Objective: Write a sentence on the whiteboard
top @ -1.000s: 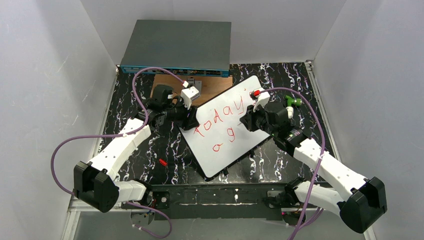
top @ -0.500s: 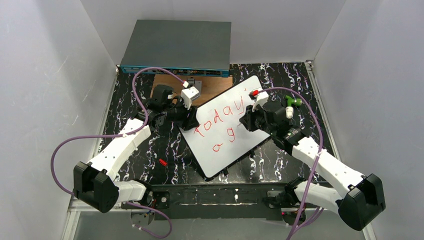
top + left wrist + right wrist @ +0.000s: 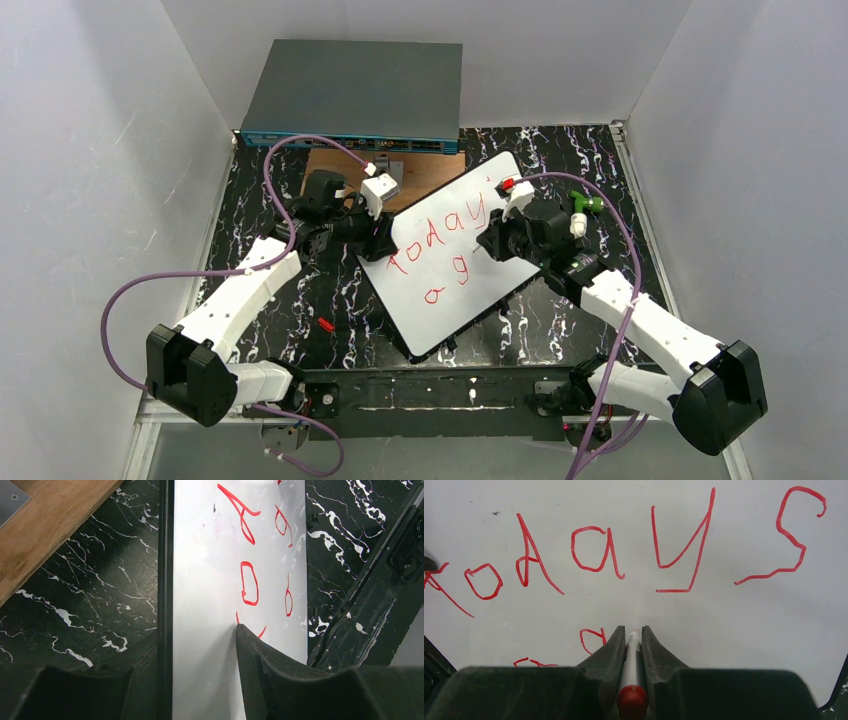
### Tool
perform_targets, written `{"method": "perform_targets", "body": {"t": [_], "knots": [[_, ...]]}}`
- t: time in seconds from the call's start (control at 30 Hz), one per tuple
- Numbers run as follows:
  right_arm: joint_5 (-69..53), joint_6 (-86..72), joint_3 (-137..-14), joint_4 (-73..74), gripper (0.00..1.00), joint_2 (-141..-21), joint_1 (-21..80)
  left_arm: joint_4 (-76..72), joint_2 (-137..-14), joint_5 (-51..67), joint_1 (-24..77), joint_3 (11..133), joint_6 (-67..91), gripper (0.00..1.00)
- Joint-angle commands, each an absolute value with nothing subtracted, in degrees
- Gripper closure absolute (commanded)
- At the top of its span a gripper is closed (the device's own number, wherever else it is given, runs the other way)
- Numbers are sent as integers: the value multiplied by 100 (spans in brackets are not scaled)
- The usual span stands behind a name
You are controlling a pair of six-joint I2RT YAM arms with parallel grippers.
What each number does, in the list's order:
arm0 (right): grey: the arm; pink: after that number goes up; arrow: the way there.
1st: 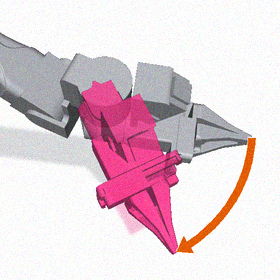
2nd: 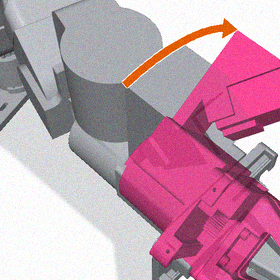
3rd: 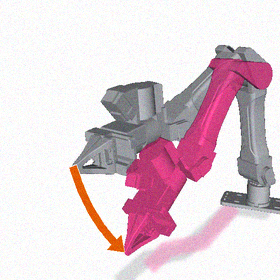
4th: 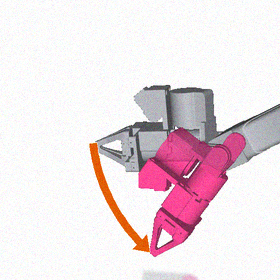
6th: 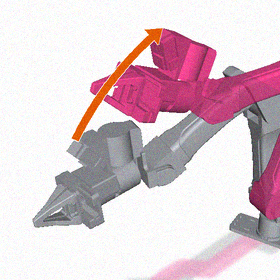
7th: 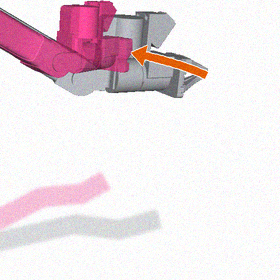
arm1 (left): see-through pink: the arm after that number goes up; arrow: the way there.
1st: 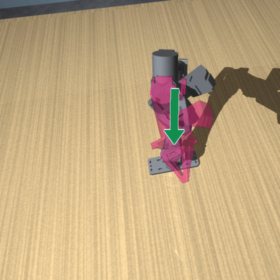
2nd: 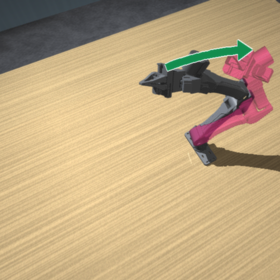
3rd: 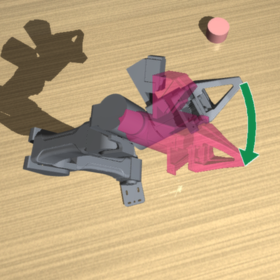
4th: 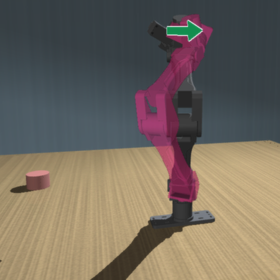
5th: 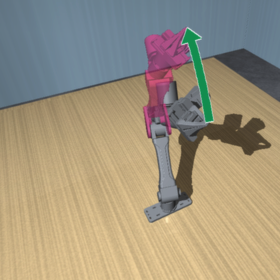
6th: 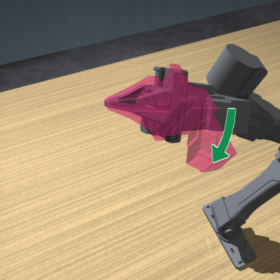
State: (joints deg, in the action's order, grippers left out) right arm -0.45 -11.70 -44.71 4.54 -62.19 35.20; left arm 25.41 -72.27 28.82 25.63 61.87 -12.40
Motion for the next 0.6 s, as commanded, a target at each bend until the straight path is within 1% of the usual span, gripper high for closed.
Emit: {"method": "perform_targets", "body": {"t": [0.0, 0.57], "knots": [[-167, -1094, -4716, -8, 99, -6293, 3498, 2883, -7075, 3150, 2716, 6167, -1813, 100], [-136, -1142, -4104, 255, 99, -6014, 3498, 2810, -7088, 3164, 2716, 6125, -1815, 100]]}}
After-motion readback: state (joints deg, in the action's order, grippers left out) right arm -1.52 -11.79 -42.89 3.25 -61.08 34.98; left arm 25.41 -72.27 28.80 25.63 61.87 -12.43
